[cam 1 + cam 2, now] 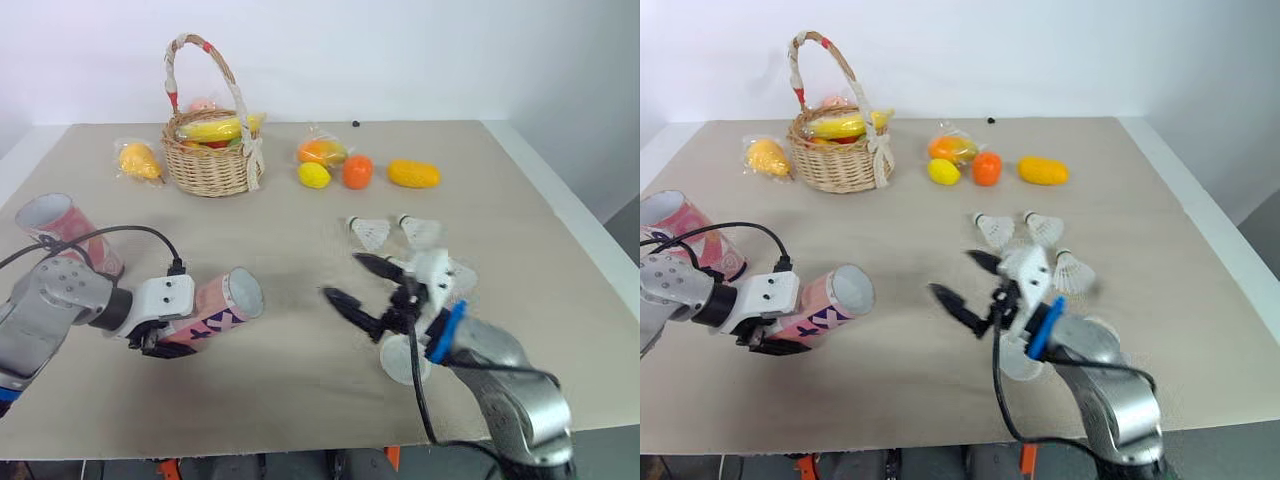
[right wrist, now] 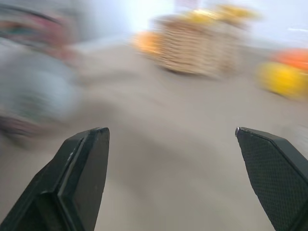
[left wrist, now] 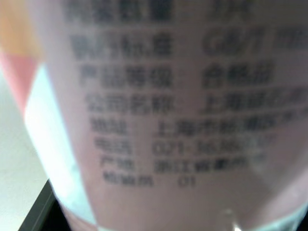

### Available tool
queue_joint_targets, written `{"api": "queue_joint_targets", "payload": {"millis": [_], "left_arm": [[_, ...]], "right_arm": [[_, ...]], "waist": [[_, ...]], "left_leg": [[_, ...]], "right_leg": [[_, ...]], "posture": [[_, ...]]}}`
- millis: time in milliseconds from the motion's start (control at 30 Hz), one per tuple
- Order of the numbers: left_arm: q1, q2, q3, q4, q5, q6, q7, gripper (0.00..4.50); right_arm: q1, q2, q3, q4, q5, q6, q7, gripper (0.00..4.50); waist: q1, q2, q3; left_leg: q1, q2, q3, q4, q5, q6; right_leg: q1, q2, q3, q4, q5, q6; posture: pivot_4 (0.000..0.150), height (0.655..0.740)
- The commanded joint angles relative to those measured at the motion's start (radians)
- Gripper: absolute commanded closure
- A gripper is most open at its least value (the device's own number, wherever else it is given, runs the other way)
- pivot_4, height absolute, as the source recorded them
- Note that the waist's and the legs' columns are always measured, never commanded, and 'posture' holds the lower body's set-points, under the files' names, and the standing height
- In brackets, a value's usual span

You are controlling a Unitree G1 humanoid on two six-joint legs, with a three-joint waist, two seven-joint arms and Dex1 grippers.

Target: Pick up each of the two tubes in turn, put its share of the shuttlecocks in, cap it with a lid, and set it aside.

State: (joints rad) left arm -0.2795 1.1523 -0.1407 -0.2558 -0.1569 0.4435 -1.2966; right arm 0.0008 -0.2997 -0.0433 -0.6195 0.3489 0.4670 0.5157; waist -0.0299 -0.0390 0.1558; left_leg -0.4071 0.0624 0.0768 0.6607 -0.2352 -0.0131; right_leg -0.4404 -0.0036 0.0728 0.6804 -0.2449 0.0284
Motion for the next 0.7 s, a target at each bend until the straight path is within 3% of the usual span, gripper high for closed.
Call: {"api": "queue_joint_targets", "payload": {"millis": [33, 333, 700], "left_arm": [[-0.028, 0.001, 0.006, -0.002, 0.005, -0.012, -0.007, 1.24], [-0.072, -0.022, -0.029, 0.029, 0.020, -0.030, -0.029, 1.24], [-0.043, -0.016, -0.006, -0.007, 0.010, 0.001, -0.017, 1.24]], "right_arm": [[0.070, 0.029, -0.041, -0.049, -0.070, -0.113, -0.098, 0.04], [0.175, 0.046, -0.050, -0.012, -0.102, -0.102, -0.186, 0.04], [-0.018, 0.073, 0.024, 0.147, -0.108, 0.037, -0.234, 0.04]], "waist": [[-0.003, 0.000, 0.000], [-0.006, 0.000, 0.000], [-0.007, 0.000, 0.000]], "left_leg": [[0.000, 0.001, 0.000, 0.000, 0.000, 0.000], [0.000, 0.000, 0.000, 0.000, 0.001, 0.000], [0.000, 0.000, -0.001, 0.000, 0.001, 0.000]], "right_leg": [[0.000, 0.001, 0.000, 0.000, 0.001, 0.000], [0.000, 0.001, 0.001, 0.000, 0.000, -0.002], [0.000, 0.000, 0.001, 0.000, 0.000, -0.001]], "posture": [[0.150, 0.7400], [0.150, 0.7400], [0.150, 0.7400]]}}
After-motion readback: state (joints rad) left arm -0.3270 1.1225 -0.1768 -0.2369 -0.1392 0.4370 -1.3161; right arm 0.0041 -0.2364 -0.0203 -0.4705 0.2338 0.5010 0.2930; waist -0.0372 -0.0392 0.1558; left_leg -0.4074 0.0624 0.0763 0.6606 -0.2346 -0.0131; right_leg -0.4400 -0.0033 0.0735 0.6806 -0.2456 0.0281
